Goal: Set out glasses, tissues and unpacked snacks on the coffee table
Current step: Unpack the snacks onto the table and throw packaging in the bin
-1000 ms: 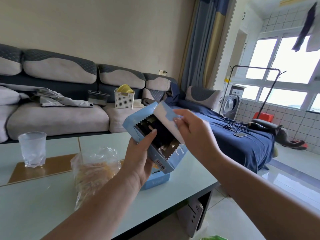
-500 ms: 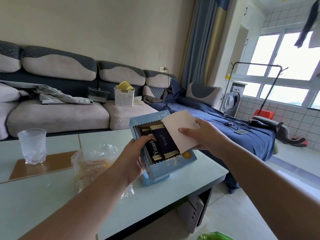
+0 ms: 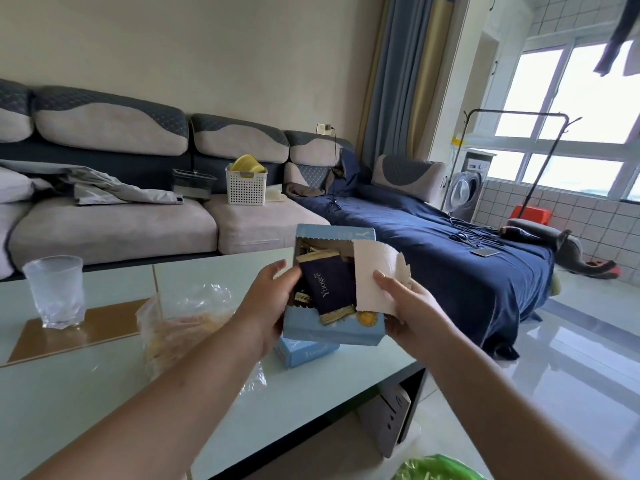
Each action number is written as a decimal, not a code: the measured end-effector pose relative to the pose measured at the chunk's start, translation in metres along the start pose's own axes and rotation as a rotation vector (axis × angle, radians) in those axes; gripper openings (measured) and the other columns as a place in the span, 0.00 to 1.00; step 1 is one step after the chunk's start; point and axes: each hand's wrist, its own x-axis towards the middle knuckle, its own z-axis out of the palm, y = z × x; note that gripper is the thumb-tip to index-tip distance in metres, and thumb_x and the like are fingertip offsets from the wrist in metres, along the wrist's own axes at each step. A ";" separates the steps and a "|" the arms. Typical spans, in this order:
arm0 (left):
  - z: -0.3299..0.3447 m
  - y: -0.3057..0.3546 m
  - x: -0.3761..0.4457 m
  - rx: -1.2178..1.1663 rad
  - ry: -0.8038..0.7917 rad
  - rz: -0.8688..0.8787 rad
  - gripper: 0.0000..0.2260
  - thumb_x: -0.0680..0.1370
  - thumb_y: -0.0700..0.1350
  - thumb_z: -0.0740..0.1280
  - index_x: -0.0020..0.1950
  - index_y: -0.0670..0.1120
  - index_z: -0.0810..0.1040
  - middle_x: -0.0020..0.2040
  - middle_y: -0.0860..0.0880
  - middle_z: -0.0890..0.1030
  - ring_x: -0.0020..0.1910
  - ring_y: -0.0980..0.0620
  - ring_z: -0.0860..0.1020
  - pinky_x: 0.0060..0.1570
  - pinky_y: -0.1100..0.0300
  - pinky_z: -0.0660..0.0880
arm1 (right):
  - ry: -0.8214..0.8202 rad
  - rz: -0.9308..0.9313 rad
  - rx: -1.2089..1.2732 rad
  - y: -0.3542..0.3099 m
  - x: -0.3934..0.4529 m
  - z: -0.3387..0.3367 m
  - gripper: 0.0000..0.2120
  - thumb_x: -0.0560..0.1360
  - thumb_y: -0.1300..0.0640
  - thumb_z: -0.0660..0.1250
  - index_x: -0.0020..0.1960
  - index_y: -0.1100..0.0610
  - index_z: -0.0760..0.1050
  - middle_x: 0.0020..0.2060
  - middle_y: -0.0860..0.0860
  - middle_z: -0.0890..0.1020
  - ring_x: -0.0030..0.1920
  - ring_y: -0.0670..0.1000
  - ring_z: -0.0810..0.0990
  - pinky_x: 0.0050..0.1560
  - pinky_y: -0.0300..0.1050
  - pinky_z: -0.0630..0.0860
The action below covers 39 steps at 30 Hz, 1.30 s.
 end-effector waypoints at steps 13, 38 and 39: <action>0.022 -0.073 0.013 1.144 0.116 0.510 0.18 0.78 0.50 0.56 0.62 0.46 0.78 0.61 0.48 0.78 0.60 0.50 0.73 0.57 0.65 0.70 | 0.314 -0.108 0.093 0.089 -0.002 -0.051 0.19 0.73 0.55 0.69 0.61 0.55 0.70 0.52 0.57 0.80 0.50 0.54 0.81 0.39 0.45 0.81; 0.079 -0.107 0.046 0.748 -0.065 0.340 0.20 0.75 0.40 0.68 0.66 0.51 0.74 0.56 0.55 0.81 0.59 0.54 0.78 0.61 0.53 0.75 | 0.414 -0.344 0.042 0.108 0.015 -0.088 0.17 0.71 0.57 0.72 0.58 0.53 0.74 0.51 0.53 0.83 0.52 0.55 0.82 0.54 0.61 0.79; 0.079 -0.107 0.046 0.722 -0.068 0.325 0.19 0.75 0.40 0.69 0.65 0.52 0.74 0.54 0.56 0.80 0.58 0.55 0.78 0.61 0.53 0.75 | 0.414 -0.348 0.037 0.106 0.014 -0.088 0.17 0.71 0.57 0.72 0.58 0.54 0.74 0.51 0.53 0.83 0.52 0.54 0.82 0.54 0.60 0.79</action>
